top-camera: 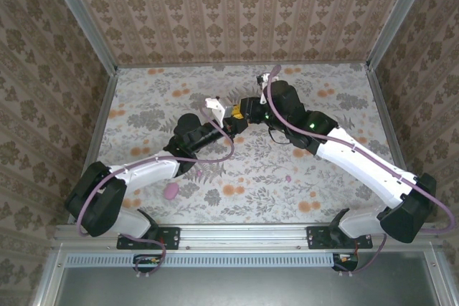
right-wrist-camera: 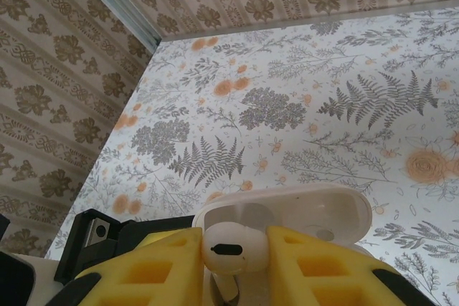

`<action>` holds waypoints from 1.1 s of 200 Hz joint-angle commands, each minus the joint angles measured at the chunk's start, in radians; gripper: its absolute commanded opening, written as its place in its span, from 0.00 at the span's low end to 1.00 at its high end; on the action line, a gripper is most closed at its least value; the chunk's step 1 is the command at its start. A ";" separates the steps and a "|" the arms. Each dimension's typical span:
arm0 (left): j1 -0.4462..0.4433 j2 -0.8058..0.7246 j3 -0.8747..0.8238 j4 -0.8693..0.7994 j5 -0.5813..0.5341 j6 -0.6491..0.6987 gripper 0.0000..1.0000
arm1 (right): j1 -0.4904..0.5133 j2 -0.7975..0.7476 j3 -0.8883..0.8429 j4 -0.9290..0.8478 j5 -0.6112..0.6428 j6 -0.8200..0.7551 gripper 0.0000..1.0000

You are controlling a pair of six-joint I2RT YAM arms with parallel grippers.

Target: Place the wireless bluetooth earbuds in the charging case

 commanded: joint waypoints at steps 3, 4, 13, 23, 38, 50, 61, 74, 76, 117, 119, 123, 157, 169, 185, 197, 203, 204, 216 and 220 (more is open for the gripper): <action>-0.007 -0.008 0.025 0.094 -0.006 -0.022 0.14 | 0.005 -0.026 0.005 -0.012 0.001 -0.023 0.29; -0.007 -0.008 0.025 0.094 -0.006 -0.022 0.14 | 0.005 -0.026 0.005 -0.012 0.001 -0.023 0.29; -0.007 -0.010 0.024 0.092 -0.008 -0.018 0.14 | 0.005 -0.031 0.002 -0.015 0.004 -0.025 0.29; -0.007 -0.011 0.023 0.090 -0.012 -0.017 0.14 | 0.005 -0.039 -0.003 -0.013 0.005 -0.025 0.29; -0.007 -0.015 0.021 0.092 -0.013 -0.015 0.14 | 0.005 -0.047 -0.008 -0.011 0.004 -0.027 0.31; -0.007 -0.014 0.024 0.091 -0.007 -0.015 0.14 | 0.005 -0.049 -0.008 -0.012 0.005 -0.028 0.32; -0.007 -0.013 0.024 0.090 -0.006 -0.015 0.14 | 0.005 -0.049 -0.005 -0.014 0.005 -0.030 0.33; -0.007 -0.013 0.026 0.090 -0.005 -0.013 0.14 | 0.005 -0.048 -0.001 -0.015 -0.002 -0.033 0.33; -0.007 -0.013 0.026 0.090 -0.006 -0.012 0.14 | 0.005 -0.048 -0.002 -0.016 -0.002 -0.032 0.33; -0.007 -0.014 0.027 0.088 0.004 -0.010 0.14 | 0.005 -0.051 -0.002 -0.014 0.005 -0.030 0.35; -0.007 -0.014 0.026 0.088 0.004 -0.009 0.14 | 0.005 -0.051 -0.002 -0.012 0.006 -0.030 0.35; -0.006 -0.015 0.026 0.088 0.004 -0.008 0.14 | 0.005 -0.052 -0.004 -0.011 0.007 -0.030 0.35; -0.007 -0.016 0.019 0.086 0.003 0.008 0.14 | 0.005 -0.081 -0.006 0.011 -0.001 -0.035 0.39; -0.007 -0.016 0.017 0.084 0.004 0.015 0.14 | 0.003 -0.096 -0.012 0.021 0.004 -0.040 0.40; -0.006 -0.016 0.015 0.082 0.007 0.027 0.14 | 0.003 -0.117 -0.018 0.033 0.007 -0.057 0.42; -0.007 -0.016 0.013 0.083 0.011 0.039 0.14 | 0.004 -0.130 -0.021 0.039 0.006 -0.064 0.43; -0.007 -0.016 0.012 0.081 0.015 0.045 0.14 | 0.003 -0.137 -0.025 0.045 0.008 -0.071 0.44; -0.007 -0.016 0.012 0.081 0.016 0.046 0.14 | 0.002 -0.139 -0.025 0.047 0.008 -0.072 0.44; -0.007 -0.012 0.012 0.079 0.036 0.067 0.14 | 0.002 -0.160 -0.038 0.064 0.009 -0.084 0.45; -0.007 -0.011 0.011 0.077 0.043 0.074 0.14 | 0.002 -0.168 -0.044 0.069 0.014 -0.090 0.45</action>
